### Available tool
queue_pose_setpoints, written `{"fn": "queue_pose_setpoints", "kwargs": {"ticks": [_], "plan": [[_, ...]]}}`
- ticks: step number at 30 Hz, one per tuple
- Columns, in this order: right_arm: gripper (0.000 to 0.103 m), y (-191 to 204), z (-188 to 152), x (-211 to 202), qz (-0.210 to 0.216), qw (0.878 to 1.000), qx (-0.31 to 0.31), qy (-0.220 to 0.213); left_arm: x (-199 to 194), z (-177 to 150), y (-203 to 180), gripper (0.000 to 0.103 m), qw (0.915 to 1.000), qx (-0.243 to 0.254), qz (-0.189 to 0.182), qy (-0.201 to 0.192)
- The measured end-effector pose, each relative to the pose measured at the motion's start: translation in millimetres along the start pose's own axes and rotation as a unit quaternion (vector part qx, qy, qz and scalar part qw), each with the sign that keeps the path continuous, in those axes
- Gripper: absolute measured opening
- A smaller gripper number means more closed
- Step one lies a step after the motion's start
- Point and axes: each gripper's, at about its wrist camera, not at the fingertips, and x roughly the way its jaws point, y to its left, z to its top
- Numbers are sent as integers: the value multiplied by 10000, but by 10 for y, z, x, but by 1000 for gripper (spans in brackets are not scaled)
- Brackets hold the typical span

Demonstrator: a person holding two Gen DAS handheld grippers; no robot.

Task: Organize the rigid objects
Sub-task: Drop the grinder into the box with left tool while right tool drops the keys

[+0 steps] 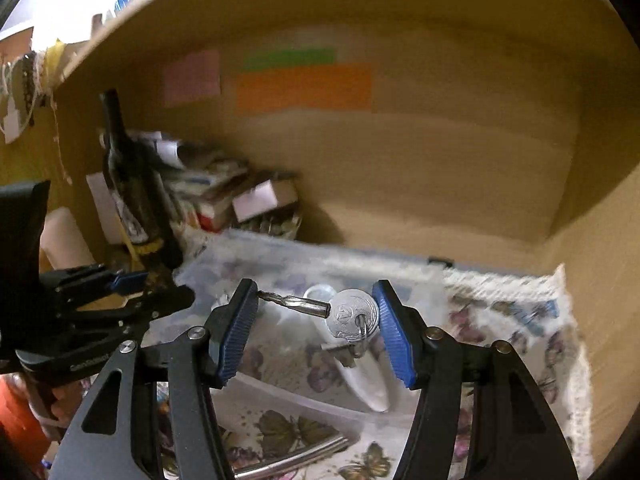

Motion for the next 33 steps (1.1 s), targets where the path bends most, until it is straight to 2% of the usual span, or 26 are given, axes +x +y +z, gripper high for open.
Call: {"fn": "queue_pose_setpoints", "kwargs": {"ticks": [3,10,14,18,20,24,27,29,33], "plan": [[56,-20,-80,205,40,9995,38,315,123,-22,-5,36,9999,34,-11,146],[56,-104,-170,515,-73,9971,69,760,324,-64,-44,36,9993,151,12,334],[56,-140,-205,634,-161,9955,101,923,355,-74,-73,36,9992,226,82,325],[56,-173,-197,615,-287,9955,126,894,360,-79,-88,40,9992,239,81,325],[56,-168,-175,550,-344,9960,108,817,339,-80,-84,48,9993,224,103,291],[61,-165,-130,374,-367,9973,109,629,199,-74,-75,57,9996,195,147,118],[63,-153,-118,206,-332,9982,72,487,34,-77,-63,70,9998,152,149,-67],[68,-130,-137,77,-322,9987,16,394,-79,-95,-52,80,9996,119,188,-178],[73,-70,-213,-127,-372,9990,-113,240,-259,-190,-23,90,9992,119,262,-279]]}}
